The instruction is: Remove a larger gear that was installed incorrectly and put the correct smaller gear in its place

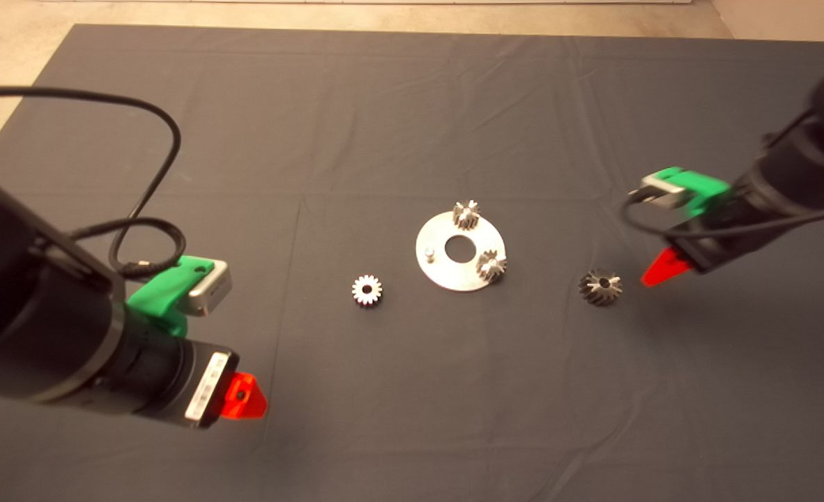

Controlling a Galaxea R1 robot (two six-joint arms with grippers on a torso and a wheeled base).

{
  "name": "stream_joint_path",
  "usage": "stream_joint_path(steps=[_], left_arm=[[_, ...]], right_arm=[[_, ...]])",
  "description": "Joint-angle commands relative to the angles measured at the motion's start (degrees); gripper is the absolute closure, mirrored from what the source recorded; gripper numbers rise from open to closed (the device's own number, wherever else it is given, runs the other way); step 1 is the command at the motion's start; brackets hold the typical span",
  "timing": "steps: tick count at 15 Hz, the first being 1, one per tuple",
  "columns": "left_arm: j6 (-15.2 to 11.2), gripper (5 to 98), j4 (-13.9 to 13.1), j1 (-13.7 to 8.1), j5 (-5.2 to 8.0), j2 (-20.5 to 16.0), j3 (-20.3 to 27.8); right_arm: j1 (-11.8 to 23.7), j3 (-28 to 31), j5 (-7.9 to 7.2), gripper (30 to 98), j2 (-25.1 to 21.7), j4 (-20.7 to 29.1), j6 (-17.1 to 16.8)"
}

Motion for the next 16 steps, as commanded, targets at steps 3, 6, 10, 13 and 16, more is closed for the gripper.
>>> stream_joint_path(steps=[3,6,10,13,16], left_arm=[[4.5,6.0,0.8,-0.6,0.28,17.3,-17.2],[4.3,6.0,2.4,-0.6,0.23,21.9,-21.5],[4.5,6.0,3.2,-0.3,0.46,25.8,-26.8],[3.6,6.0,3.2,-0.3,0.98,26.9,-28.0],[1.5,6.0,3.2,0.3,1.88,27.3,-29.3]], right_arm=[[5.6,14.8,0.49,55.9,-7.8,8.9,9.2],[7.5,15.2,0.57,52.9,-7.9,8.9,9.9],[9.0,15.9,1.01,46.2,-8.2,9.0,10.1],[9.0,16.4,1.1,45.1,-9.5,9.0,9.8],[10.2,16.6,1.1,40.8,-8.9,9.0,9.5]])
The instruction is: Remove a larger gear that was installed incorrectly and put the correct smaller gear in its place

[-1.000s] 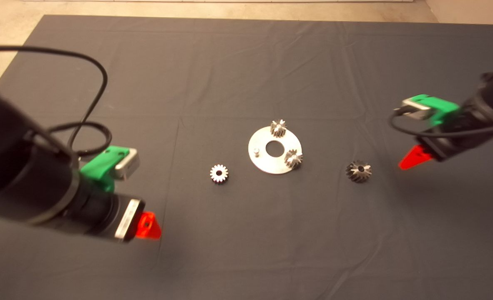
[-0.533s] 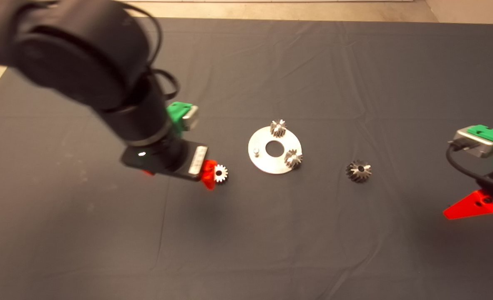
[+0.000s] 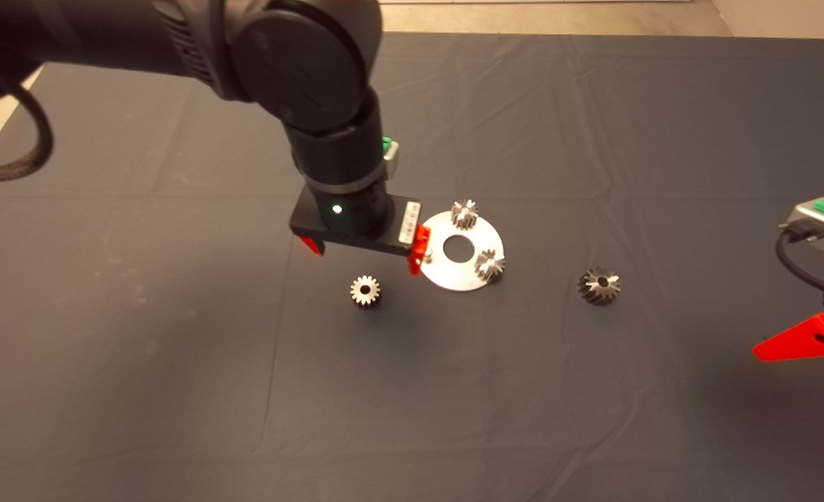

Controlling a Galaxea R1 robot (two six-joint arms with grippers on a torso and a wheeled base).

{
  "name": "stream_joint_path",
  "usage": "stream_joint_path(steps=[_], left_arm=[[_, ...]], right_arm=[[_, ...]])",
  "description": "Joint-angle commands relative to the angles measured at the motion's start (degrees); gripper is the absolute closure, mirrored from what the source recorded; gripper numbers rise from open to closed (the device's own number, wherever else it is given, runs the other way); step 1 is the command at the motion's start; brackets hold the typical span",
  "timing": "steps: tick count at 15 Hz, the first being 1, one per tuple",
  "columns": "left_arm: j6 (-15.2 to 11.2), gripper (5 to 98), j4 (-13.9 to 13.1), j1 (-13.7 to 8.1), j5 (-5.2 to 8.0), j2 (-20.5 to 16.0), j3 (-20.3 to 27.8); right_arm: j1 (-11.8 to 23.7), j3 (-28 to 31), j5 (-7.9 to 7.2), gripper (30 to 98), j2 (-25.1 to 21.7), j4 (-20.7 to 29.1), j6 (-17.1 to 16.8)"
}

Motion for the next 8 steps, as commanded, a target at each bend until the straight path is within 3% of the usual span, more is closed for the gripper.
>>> stream_joint_path(steps=[1,4,6,8], left_arm=[[-2.9,6.0,0.1,0.7,3.54,0.0,-2.1],[-4.5,6.0,0.9,2.3,6.63,-0.7,-2.1],[-4.5,6.0,2.4,4.0,6.81,-0.6,-1.9],[-4.1,6.0,8.6,6.9,6.72,-0.5,-1.5]], right_arm=[[2.0,0.5,0.41,38.2,1.2,2.0,-0.2],[3.0,0.4,0.58,36.2,1.3,2.0,-0.1],[3.0,0.4,0.5,36.1,1.2,2.0,-0.1],[3.0,0.4,0.49,36.1,1.3,2.0,-0.2]])
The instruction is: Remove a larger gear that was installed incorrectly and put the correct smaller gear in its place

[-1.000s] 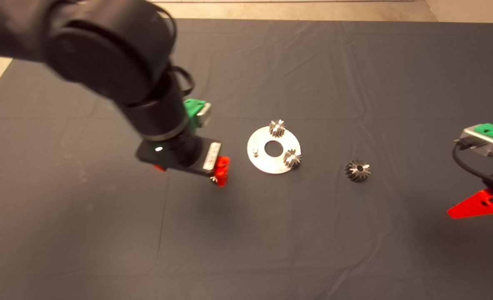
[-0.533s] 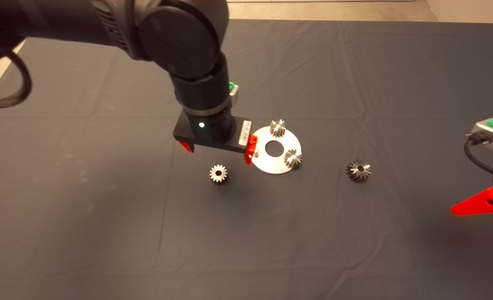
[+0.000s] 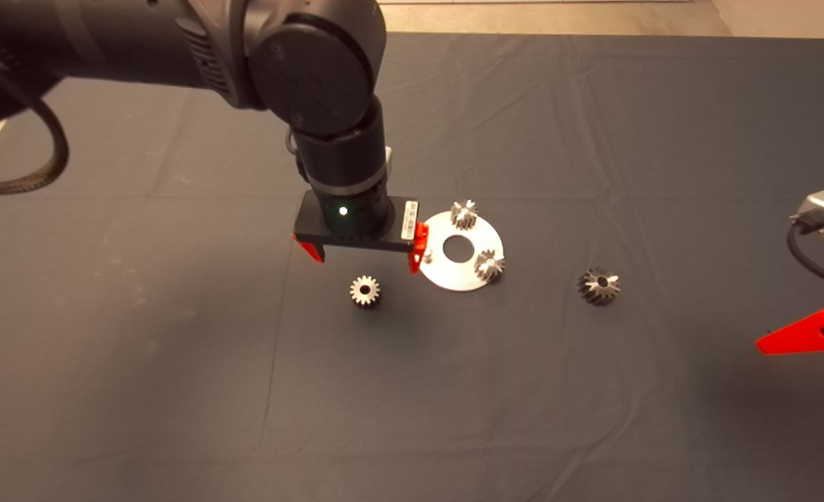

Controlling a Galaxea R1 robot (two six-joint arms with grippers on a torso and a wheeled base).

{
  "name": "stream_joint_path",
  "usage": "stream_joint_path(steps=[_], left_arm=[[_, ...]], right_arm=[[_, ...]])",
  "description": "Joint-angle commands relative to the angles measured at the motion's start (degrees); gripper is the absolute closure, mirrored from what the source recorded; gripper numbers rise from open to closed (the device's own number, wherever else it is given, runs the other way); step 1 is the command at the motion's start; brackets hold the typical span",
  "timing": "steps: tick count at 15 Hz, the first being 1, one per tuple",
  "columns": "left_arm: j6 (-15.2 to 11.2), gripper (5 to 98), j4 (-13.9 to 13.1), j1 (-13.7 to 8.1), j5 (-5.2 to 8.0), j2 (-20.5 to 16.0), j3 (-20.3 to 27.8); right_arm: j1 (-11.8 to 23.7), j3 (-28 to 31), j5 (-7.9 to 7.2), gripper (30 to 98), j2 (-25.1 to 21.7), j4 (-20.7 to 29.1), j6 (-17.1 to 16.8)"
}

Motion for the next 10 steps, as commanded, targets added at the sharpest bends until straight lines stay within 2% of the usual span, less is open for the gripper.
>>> stream_joint_path(steps=[1,6,8,10], left_arm=[[-0.2,6.0,9.2,5.1,6.3,-0.2,0.3],[0.1,6.0,9.9,6.8,6.56,0.2,-0.6],[0.3,6.0,11.9,8.1,7.26,0.1,-1.1],[0.6,6.0,12.7,8.3,7.61,0.0,-1.3]], right_arm=[[1.0,0.2,0.06,36.1,0.2,2.0,-0.1],[1.0,0.3,-0.03,36.1,0.2,2.0,-0.1],[1.0,0.3,-0.03,36.1,0.2,2.1,-0.1],[1.0,0.3,-0.03,36.1,0.2,2.1,-0.1]])
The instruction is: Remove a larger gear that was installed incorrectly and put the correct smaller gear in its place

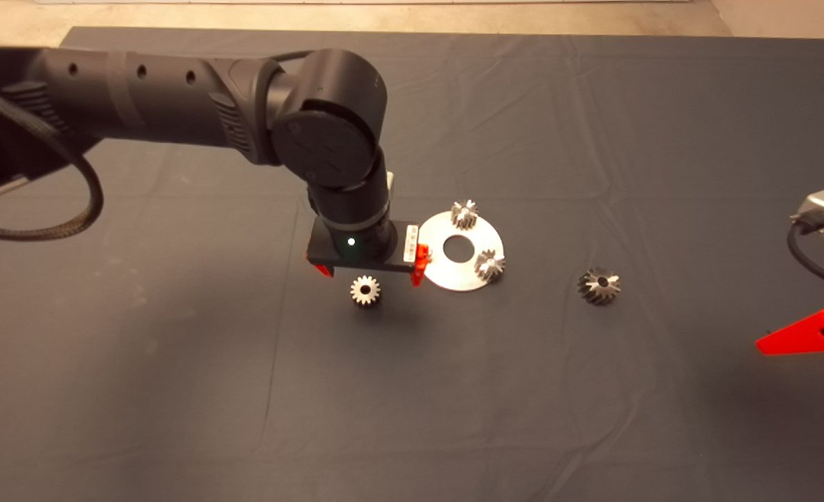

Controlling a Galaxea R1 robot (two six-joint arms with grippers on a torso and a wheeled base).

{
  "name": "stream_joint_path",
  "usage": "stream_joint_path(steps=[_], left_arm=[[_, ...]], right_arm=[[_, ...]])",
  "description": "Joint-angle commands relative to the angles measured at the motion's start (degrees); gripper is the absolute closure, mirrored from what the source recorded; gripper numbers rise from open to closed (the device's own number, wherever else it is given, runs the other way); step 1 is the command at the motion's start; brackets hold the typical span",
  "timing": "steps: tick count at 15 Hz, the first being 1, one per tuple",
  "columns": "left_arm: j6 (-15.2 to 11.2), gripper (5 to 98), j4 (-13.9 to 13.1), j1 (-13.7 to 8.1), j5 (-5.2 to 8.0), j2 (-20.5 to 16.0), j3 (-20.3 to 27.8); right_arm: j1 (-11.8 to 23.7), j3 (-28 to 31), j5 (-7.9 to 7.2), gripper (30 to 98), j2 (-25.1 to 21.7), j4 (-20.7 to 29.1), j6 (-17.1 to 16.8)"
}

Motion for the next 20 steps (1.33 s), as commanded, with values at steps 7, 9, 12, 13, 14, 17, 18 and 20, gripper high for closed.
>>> stream_joint_path(steps=[7,9,12,13,14,17,18,20], left_arm=[[4.3,6.0,3.7,3.4,7.61,-0.2,-4.1],[5.8,6.0,3.8,4.2,7.53,-0.2,-5.9],[7.5,6.0,3.8,5.2,7.44,-0.2,-7.9],[7.6,6.0,3.8,5.3,7.44,-0.1,-8.3],[7.7,6.0,3.8,5.4,7.44,-0.2,-8.6],[7.8,6.0,3.8,6.5,7.26,-0.3,-8.8],[7.8,6.0,3.9,6.8,7.18,-0.3,-9.2],[8.0,6.0,4.1,7.8,7.09,-0.4,-9.4]], right_arm=[[1.0,1.0,-0.01,36.1,0.3,2.3,-0.1],[1.0,1.0,-0.01,36.1,0.2,2.3,-0.1],[1.0,1.0,-0.01,36.1,0.1,2.3,0.0],[1.0,1.0,-0.01,36.1,0.1,2.3,0.0],[1.0,1.1,-0.01,36.0,0.1,2.3,0.0],[1.0,1.3,-0.01,30.8,0.1,2.3,-0.1],[1.0,1.3,-0.09,30.8,0.1,2.3,-0.1],[1.0,1.3,-0.1,30.8,0.0,2.3,-0.1]])
